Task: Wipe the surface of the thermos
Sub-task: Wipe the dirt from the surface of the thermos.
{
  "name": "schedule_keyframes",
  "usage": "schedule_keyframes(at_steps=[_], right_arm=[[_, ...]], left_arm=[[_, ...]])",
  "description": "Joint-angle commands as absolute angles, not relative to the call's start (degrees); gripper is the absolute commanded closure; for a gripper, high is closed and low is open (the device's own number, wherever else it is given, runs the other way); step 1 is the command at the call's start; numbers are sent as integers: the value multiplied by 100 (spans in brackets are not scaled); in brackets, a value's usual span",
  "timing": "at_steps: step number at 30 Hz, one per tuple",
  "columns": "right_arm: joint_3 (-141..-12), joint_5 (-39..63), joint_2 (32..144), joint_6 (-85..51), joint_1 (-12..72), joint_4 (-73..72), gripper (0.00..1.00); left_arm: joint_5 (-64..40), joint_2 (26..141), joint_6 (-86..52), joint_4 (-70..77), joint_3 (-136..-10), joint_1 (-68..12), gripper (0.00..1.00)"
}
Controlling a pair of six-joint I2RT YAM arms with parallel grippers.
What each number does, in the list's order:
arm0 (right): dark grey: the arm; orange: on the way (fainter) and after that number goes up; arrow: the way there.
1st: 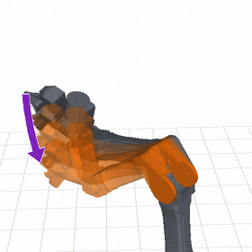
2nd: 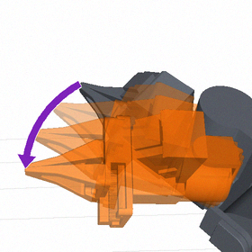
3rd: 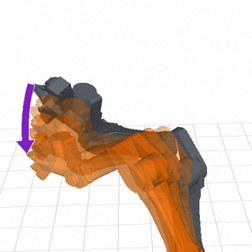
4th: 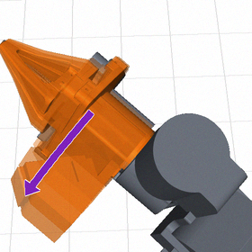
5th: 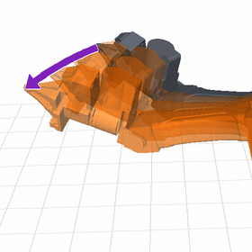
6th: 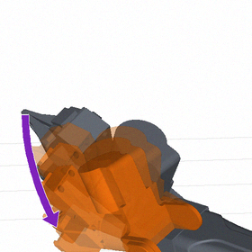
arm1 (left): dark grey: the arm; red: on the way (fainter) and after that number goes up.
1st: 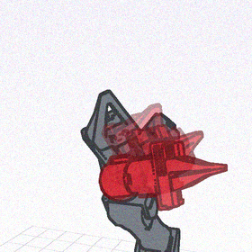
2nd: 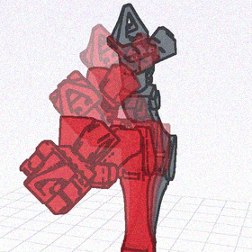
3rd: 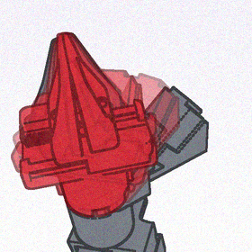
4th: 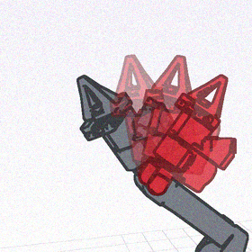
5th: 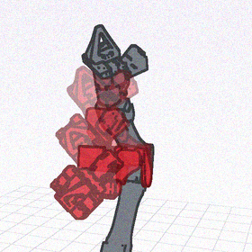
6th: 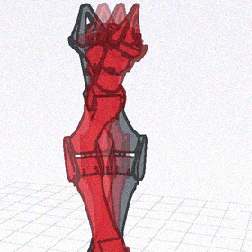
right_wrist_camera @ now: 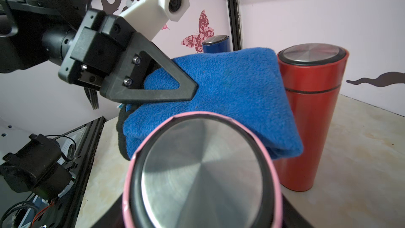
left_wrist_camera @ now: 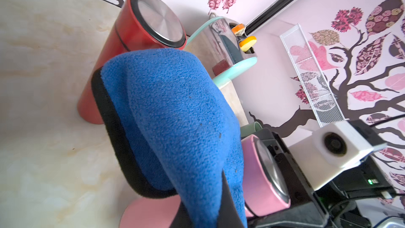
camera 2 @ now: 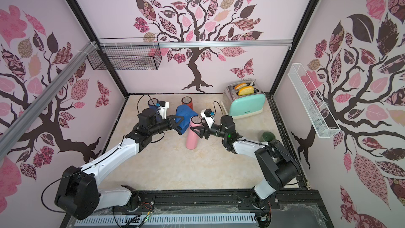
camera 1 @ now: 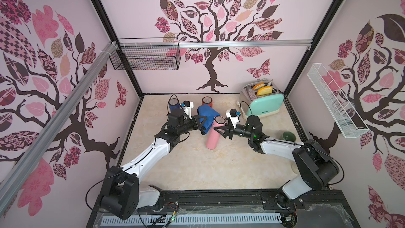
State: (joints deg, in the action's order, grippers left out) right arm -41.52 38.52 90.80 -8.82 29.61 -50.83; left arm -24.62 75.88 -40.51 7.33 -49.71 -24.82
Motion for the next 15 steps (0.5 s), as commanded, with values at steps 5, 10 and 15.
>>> schedule_keyframes(at_steps=[5, 10, 15], right_arm=[[-4669, 3396, 8827, -1260, 2988, -5752, 100], [-4846, 3100, 8439, -1147, 2988, -5426, 100], [-4930, 2965, 8051, -920, 2988, -5082, 100]], left_arm=[[-2370, 7819, -4465, 1494, -4614, -2734, 100], [-2226, 7909, -4434, 1557, -4252, -2750, 100], [-2214, 8003, -4408, 1737, -3979, -2751, 100]])
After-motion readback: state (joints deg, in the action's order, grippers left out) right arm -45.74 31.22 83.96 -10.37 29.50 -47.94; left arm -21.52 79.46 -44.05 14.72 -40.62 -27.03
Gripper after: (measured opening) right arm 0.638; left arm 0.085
